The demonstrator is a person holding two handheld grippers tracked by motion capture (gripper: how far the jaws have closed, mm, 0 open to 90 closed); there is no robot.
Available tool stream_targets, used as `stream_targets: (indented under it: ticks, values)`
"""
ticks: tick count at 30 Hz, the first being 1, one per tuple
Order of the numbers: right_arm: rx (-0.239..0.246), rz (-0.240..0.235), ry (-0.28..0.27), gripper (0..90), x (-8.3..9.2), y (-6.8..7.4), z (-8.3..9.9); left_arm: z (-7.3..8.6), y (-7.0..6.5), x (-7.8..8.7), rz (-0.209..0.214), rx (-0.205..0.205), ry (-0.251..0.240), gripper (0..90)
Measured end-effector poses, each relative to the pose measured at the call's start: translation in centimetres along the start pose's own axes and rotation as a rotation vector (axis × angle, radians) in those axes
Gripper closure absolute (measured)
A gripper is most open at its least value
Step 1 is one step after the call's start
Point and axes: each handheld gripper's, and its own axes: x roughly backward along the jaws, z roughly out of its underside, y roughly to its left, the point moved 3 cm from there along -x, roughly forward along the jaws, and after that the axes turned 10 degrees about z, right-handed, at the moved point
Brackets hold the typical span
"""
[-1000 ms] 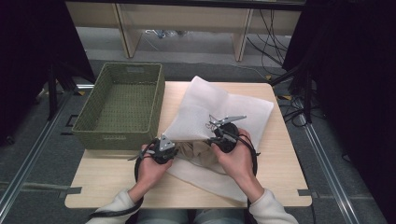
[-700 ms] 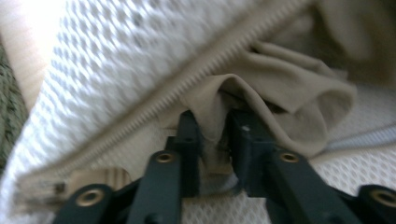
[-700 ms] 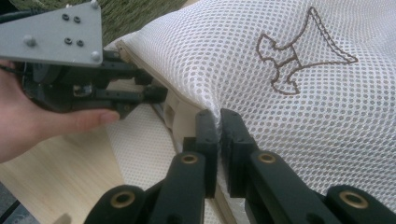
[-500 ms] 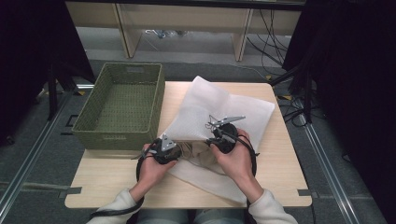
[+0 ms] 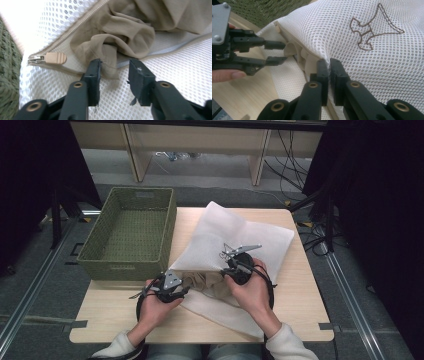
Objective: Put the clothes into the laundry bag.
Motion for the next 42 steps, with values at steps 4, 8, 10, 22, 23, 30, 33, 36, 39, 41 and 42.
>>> stream_targets:
  ticks: [4,8,10,22,23,30,33,36,39,41,42]
  values:
    - [-0.001,0.003,0.003,87.1,0.0,0.0,0.0,0.2,-0.5,-0.1,0.012,0.018,-0.019,70.4]
    - [-0.007,-0.001,0.007,87.1,0.0,0.0,0.0,0.3,-0.2,-0.6,0.005,0.018,-0.002,76.9]
    - [-0.008,-0.001,0.008,87.1,0.0,0.0,0.0,0.3,0.2,-0.9,-0.010,0.015,0.025,78.2]
    - [-0.009,-0.002,0.006,87.1,0.0,0.0,0.0,-1.5,2.3,-3.2,-0.114,0.055,0.014,87.7]
    - [0.003,-0.001,0.002,87.1,0.0,0.0,0.0,-1.6,2.6,-3.0,-0.116,0.018,0.046,87.7]
    - [-0.011,-0.008,0.011,87.0,0.0,0.1,0.0,-2.1,2.0,-3.3,-0.119,0.013,-0.054,83.9]
    - [-0.002,-0.007,0.007,87.1,0.0,0.1,0.1,-1.8,1.8,-3.9,-0.082,0.019,-0.057,80.1]
    - [-0.002,-0.008,0.012,87.1,-0.1,0.1,0.1,-1.4,1.7,-3.9,-0.048,0.005,-0.036,74.4]
    - [0.010,-0.009,0.019,87.0,-0.1,0.1,0.1,-0.9,1.6,-3.7,-0.003,0.031,-0.037,66.3]
    - [-0.005,-0.001,0.011,87.0,-0.2,0.2,0.1,-0.7,1.9,-3.2,0.022,0.032,-0.025,62.2]
    - [-0.006,-0.007,0.018,87.0,-0.2,0.3,0.2,-0.6,2.0,-3.1,0.028,0.018,-0.044,60.4]
